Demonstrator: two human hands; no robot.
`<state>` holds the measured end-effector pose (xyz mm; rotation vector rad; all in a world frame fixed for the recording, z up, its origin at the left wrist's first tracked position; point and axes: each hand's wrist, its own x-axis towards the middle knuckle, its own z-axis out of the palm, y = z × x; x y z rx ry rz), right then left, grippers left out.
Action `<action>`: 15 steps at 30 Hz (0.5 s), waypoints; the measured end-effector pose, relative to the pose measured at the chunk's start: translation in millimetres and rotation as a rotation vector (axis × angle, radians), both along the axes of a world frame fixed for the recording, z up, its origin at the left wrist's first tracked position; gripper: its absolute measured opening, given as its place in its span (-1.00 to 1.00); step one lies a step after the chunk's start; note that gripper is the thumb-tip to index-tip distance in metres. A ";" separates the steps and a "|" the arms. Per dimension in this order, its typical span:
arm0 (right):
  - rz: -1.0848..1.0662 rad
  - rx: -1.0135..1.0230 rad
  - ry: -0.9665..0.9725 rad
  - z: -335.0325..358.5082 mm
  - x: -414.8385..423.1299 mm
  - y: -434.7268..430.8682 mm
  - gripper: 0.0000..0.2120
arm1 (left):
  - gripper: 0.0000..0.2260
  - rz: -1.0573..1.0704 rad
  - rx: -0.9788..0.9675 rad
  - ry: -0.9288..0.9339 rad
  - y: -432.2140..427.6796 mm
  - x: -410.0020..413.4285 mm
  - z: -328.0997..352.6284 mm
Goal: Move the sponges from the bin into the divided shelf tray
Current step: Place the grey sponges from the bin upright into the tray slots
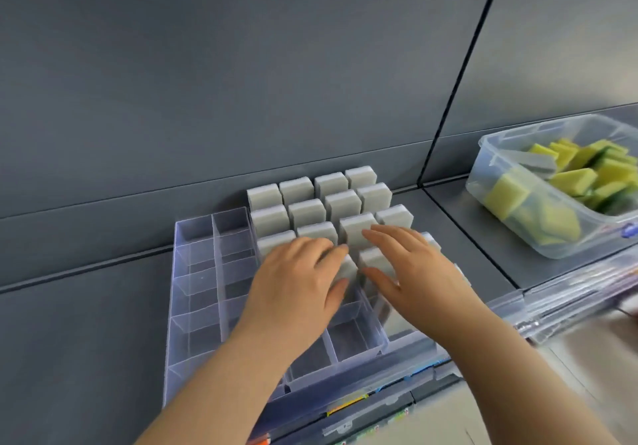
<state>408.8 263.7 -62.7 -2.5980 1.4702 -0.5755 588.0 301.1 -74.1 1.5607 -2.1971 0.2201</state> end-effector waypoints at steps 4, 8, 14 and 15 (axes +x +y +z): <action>-0.089 -0.084 -0.059 -3.2 -48.7 13.8 -0.51 | -0.63 -0.093 -0.006 0.017 -1.6 -44.5 3.8; -0.213 -0.118 -0.105 -9.0 -120.5 41.1 -0.51 | -0.66 -0.188 -0.053 0.072 10.0 -115.2 -2.1; -0.344 0.010 -0.058 -35.5 -258.0 80.2 -0.50 | -0.65 -0.169 -0.048 0.077 25.1 -232.9 -24.0; -0.355 0.041 -0.063 -41.3 -283.4 85.0 -0.50 | -0.65 -0.164 -0.029 0.086 27.7 -253.6 -29.4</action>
